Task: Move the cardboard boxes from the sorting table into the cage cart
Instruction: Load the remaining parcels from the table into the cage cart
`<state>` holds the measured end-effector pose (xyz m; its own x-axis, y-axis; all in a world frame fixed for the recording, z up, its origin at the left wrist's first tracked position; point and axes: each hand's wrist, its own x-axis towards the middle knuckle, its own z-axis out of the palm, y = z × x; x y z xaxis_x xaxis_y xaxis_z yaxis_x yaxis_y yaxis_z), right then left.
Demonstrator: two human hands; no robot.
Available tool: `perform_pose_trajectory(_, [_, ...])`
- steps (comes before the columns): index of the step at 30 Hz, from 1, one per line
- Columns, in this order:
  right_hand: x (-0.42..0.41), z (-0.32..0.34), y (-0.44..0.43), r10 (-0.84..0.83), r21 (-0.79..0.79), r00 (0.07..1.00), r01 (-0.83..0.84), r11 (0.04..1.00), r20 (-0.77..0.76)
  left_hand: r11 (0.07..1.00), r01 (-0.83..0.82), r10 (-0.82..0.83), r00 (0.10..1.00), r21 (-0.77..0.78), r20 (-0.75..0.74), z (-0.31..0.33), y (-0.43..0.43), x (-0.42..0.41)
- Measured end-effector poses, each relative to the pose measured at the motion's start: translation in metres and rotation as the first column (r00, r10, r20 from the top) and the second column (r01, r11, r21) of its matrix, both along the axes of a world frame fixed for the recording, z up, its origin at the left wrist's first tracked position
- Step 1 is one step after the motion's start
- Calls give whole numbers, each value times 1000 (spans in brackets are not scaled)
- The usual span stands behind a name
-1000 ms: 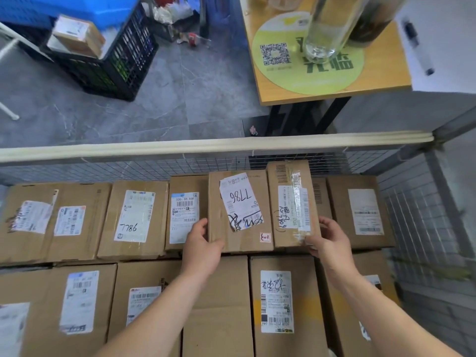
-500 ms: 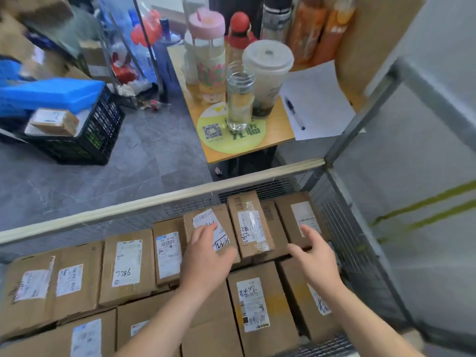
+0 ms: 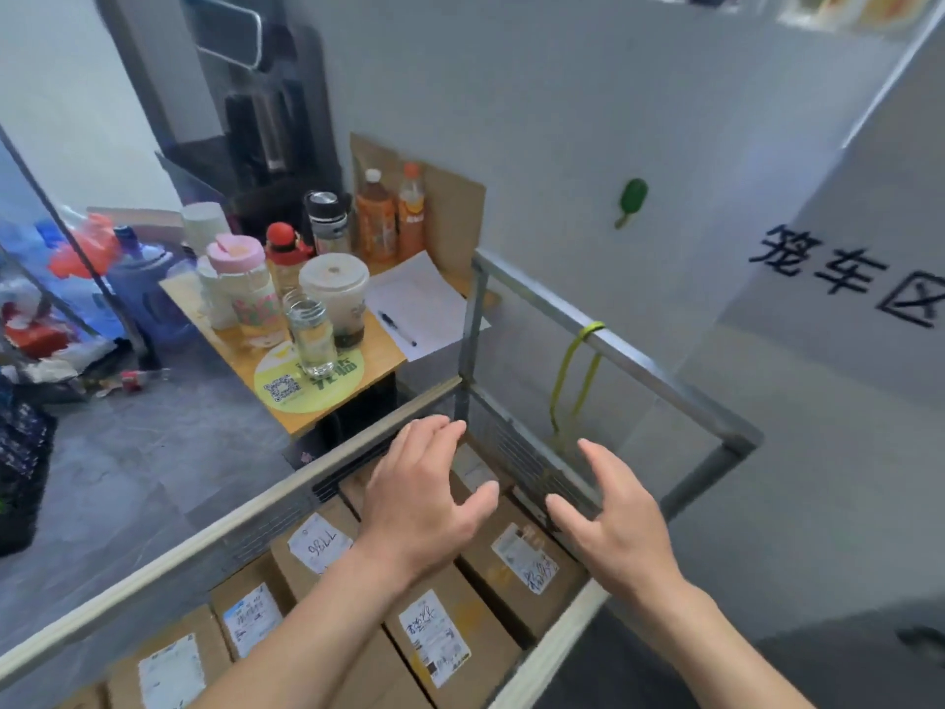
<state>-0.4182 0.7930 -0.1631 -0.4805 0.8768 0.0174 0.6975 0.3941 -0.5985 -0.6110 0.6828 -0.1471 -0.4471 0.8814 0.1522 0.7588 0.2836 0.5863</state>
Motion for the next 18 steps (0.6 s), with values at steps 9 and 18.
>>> perform_pose_trajectory(9, [131,85,-15,-231,197,973,225,954,6,945,318,-301,938,79,-172,65,45,112])
perform_pose_trajectory(18, [300,129,-31,-510,379,842,420,825,177,821,558,-519,817,118,-252,98,91,277])
